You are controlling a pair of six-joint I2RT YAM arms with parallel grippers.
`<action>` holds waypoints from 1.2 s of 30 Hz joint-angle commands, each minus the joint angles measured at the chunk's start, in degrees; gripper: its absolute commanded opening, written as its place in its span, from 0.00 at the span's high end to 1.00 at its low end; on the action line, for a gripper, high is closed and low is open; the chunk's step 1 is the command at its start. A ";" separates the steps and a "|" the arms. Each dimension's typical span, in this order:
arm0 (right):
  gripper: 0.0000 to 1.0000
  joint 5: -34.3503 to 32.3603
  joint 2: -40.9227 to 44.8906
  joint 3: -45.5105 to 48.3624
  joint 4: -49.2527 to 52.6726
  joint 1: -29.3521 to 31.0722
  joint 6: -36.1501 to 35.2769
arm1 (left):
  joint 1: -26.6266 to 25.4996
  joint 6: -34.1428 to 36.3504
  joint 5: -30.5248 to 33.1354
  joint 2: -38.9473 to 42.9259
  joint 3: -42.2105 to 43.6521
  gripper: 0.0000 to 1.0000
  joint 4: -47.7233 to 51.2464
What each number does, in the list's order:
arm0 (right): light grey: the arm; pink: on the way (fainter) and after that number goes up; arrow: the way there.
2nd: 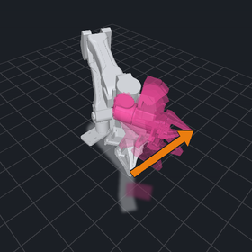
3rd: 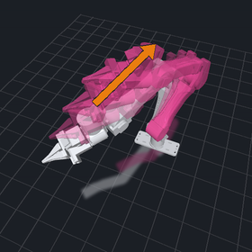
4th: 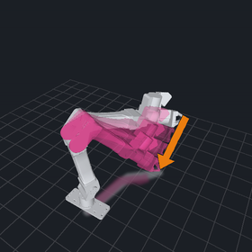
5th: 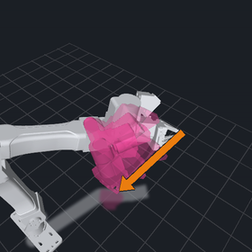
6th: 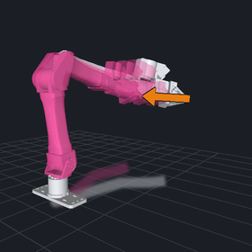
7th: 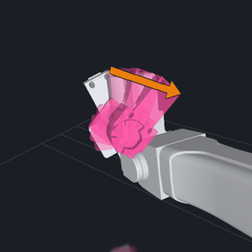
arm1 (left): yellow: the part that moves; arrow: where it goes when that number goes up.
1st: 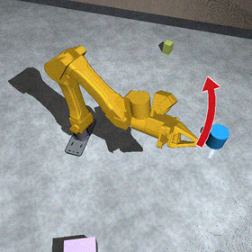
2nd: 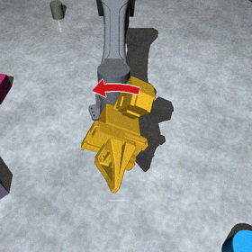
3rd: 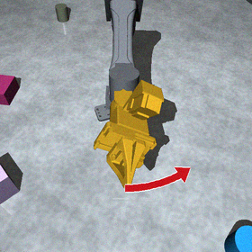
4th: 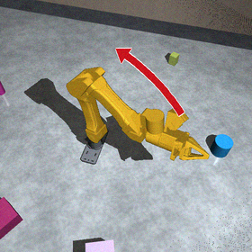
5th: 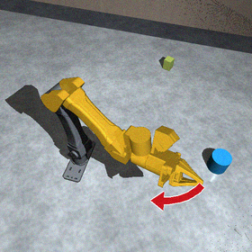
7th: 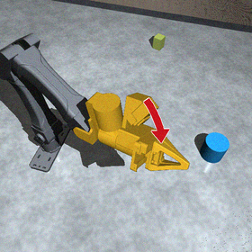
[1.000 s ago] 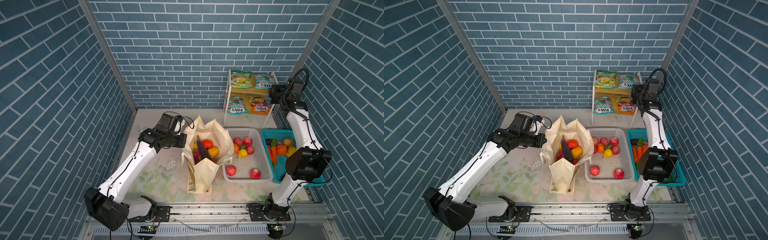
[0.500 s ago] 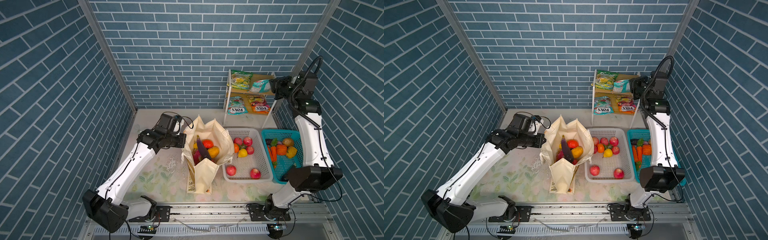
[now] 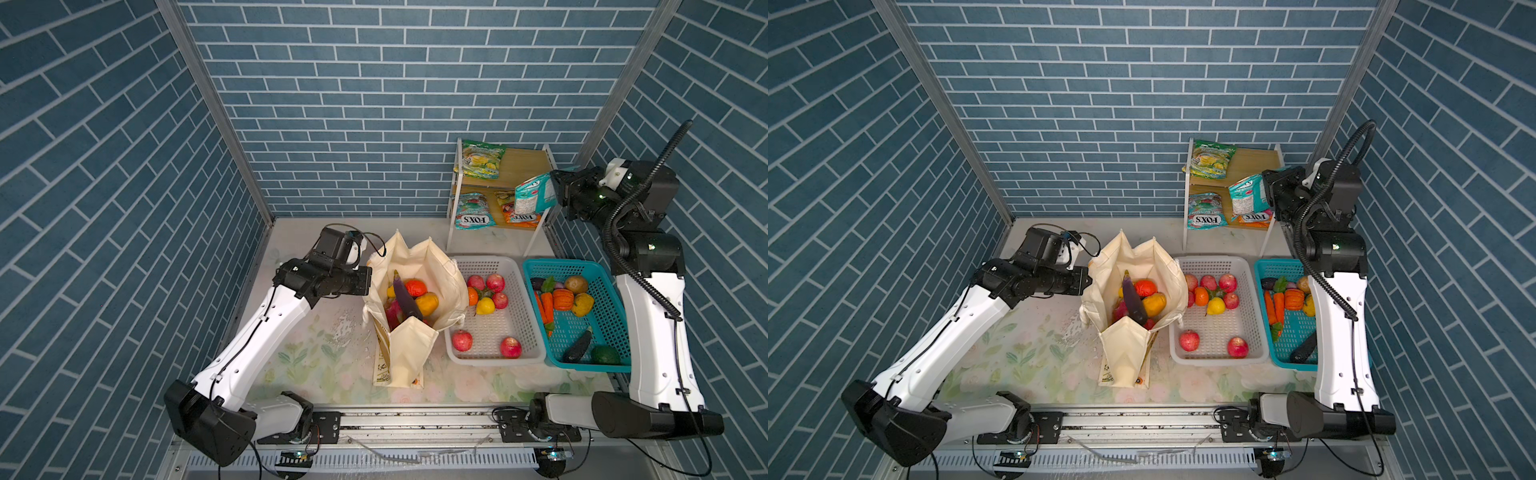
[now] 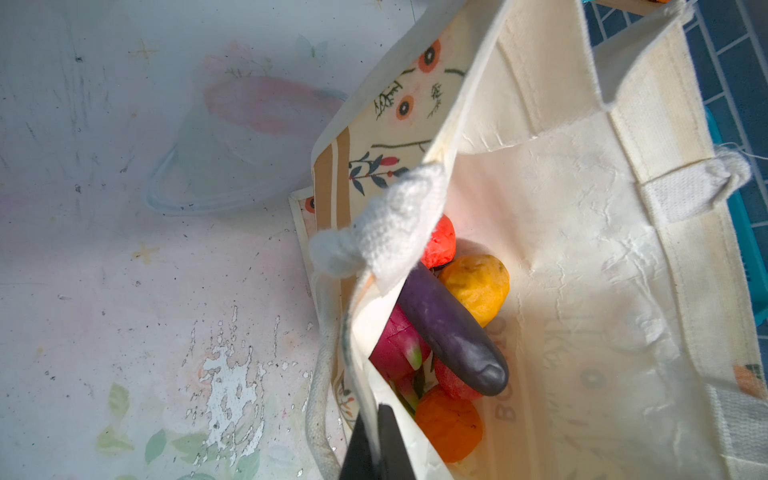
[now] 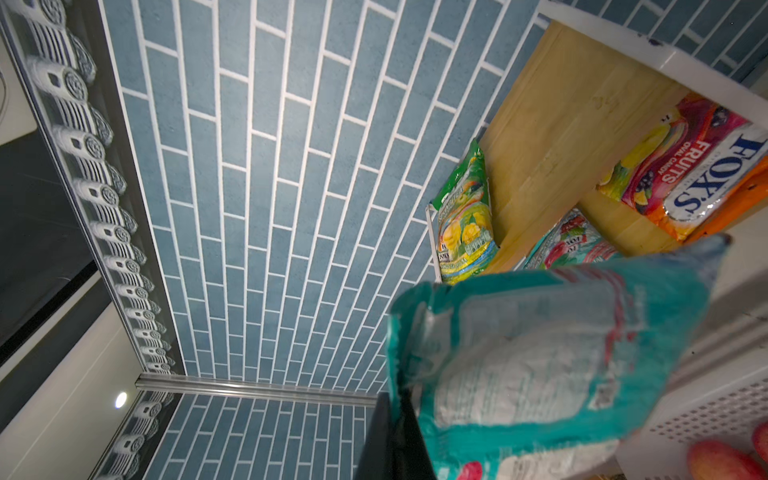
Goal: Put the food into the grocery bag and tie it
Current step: 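Carry the teal candy bag with the right gripper over the tote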
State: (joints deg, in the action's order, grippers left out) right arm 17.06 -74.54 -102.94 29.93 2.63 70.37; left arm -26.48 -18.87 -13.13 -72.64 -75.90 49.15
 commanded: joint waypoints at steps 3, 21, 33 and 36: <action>1.00 0.83 4.06 3.67 1.47 5.16 -4.68 | 0.42 -0.75 0.38 0.66 0.64 1.00 0.08; 1.00 -3.17 1.87 7.50 2.43 32.90 -14.65 | 0.41 -1.95 0.34 2.35 1.10 1.00 0.95; 1.00 -1.95 -6.12 3.59 2.52 43.16 -19.12 | 0.35 -2.22 0.38 3.03 1.02 1.00 1.39; 1.00 -1.62 -7.54 4.83 0.92 44.74 -19.27 | 0.30 -2.13 0.47 2.94 1.02 1.00 1.39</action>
State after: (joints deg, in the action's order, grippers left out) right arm 15.07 -81.52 -97.43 34.59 46.33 53.49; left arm -26.48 -21.08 -13.10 -70.70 -75.46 49.63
